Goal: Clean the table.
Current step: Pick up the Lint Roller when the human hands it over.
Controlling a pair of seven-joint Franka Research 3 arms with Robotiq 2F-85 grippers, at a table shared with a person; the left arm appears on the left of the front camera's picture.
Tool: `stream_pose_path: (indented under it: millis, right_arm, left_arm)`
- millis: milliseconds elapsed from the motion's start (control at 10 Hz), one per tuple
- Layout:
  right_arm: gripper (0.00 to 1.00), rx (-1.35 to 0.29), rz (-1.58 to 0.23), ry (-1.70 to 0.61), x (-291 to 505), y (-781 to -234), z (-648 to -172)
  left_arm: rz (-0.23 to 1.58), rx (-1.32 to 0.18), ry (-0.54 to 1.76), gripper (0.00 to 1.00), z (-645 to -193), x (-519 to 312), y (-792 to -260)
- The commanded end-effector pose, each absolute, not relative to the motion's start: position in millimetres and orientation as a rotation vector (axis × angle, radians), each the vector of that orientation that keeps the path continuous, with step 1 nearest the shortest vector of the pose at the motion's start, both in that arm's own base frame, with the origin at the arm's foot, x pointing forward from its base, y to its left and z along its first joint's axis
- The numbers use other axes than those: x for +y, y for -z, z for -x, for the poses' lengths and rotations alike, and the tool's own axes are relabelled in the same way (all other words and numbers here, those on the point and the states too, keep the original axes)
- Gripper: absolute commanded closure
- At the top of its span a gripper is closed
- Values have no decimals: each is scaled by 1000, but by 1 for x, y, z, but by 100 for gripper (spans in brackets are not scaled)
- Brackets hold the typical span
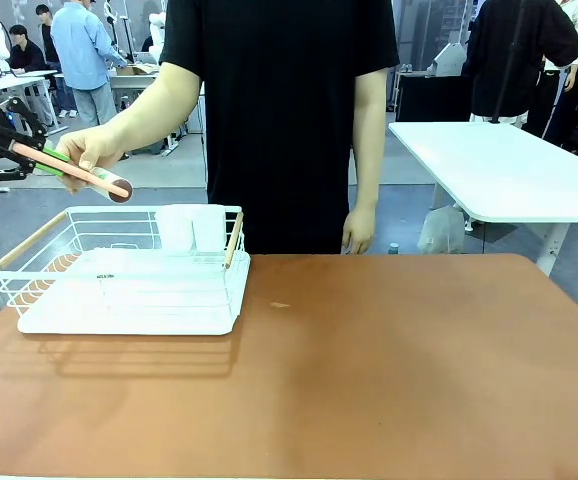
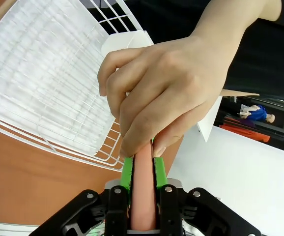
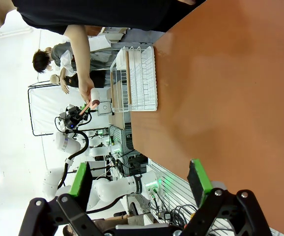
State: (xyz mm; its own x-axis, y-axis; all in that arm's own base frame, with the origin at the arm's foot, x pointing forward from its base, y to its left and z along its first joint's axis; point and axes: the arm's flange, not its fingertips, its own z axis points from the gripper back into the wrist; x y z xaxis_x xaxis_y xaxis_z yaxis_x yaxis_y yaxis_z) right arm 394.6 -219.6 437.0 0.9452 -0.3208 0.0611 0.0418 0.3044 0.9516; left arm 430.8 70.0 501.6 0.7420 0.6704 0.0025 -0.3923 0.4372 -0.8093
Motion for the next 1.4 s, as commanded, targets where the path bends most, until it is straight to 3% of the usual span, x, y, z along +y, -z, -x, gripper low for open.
stream_pose_path:
  millis: [0, 1300]
  right_arm:
    - [0, -274, -1257, 224, -220, -439, -396]
    - [0, -274, -1257, 224, -220, -439, -396]
  left_arm:
    - [917, -359, -667, 99, -429, 67, -500]
    - [899, -345, -670, 100, -431, 67, -502]
